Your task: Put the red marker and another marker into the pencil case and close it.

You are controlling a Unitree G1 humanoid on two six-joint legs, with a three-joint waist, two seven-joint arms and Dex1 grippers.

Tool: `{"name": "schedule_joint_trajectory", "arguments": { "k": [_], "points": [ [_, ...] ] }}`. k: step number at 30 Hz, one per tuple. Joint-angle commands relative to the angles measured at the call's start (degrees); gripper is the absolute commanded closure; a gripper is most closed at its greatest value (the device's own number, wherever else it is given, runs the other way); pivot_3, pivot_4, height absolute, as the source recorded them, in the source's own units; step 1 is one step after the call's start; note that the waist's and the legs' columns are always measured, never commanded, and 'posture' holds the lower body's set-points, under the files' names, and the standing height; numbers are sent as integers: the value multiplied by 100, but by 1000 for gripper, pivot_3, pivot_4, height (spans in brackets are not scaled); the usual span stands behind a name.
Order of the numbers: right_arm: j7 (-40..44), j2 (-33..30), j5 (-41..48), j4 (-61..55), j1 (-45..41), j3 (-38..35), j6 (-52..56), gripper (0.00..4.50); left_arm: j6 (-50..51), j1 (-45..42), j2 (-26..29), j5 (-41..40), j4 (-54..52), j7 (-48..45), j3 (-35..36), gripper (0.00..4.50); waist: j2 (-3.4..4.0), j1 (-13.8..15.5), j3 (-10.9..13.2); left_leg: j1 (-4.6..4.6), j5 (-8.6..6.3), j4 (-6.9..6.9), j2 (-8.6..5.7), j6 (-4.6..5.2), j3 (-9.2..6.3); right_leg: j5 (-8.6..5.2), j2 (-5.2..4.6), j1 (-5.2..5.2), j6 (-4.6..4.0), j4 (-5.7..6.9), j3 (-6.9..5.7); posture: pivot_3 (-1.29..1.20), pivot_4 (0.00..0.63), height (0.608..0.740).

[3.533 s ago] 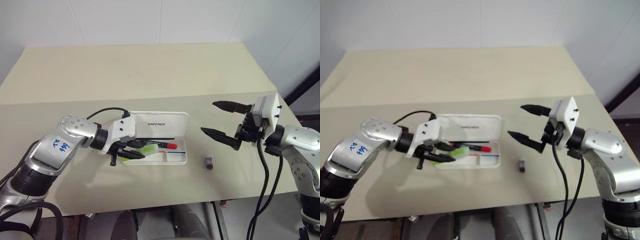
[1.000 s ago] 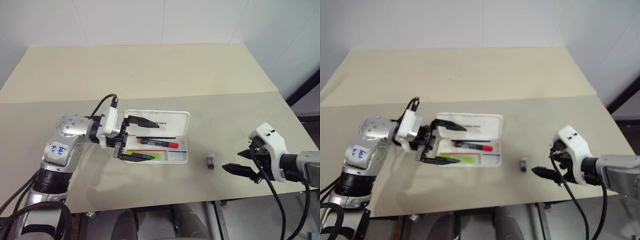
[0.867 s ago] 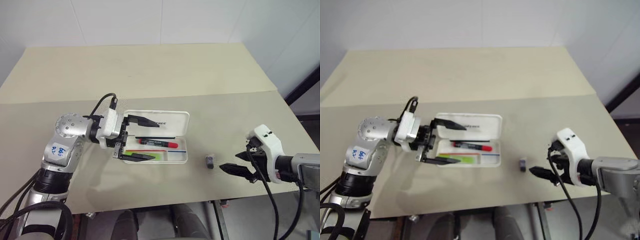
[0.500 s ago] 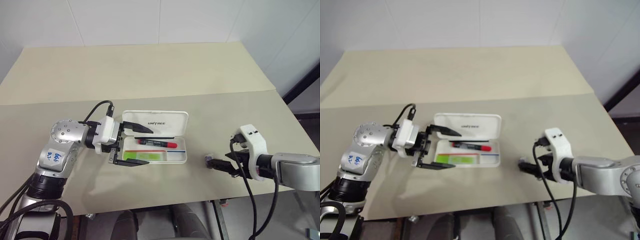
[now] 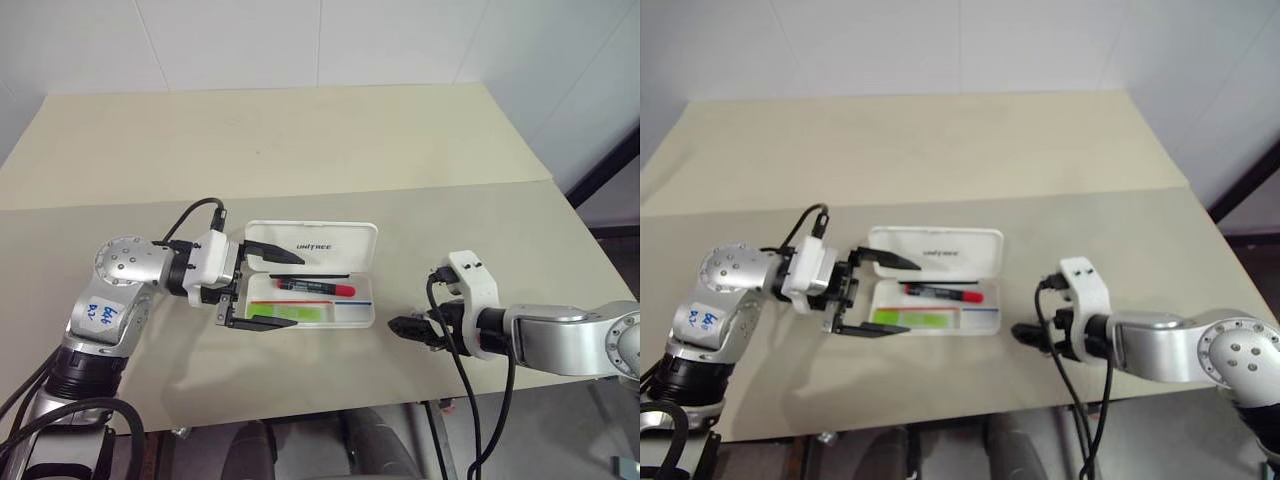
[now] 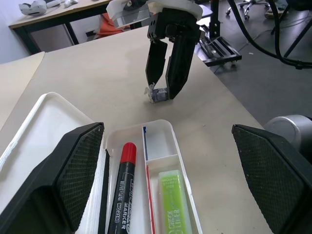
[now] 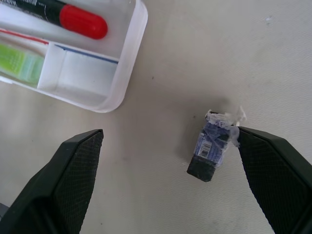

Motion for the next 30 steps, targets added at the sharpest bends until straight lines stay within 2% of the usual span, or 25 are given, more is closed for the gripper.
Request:
{"name": "schedule_joint_trajectory", "arguments": {
  "k": [1,8,18,30],
  "points": [
    [11,-120,5,75,-155,18,-7,0,18,43,97,-103,-231,73,181,33,0,-1,0,0,0,0,0,0,1,0,0,0,0,0,0,0,150,740],
    [157,-150,-224,236,-266,-9,119,0,6,45,74,-77,-255,152,180,33,0,2,0,0,0,0,0,1,5,1,-1,0,-2,-3,2,0,150,740],
    [257,-345,-444,172,114,-130,152,0,-48,32,44,-71,-247,210,161,33,0,0,0,0,-2,-2,1,3,9,1,-2,-2,-2,-3,2,0,150,740],
    [118,187,-893,193,245,102,81,0,-55,-39,71,-54,-193,194,161,33,-12,-27,-7,7,-1,3,7,4,17,9,1,-1,-11,-3,4,0,150,740]
  ]
}}
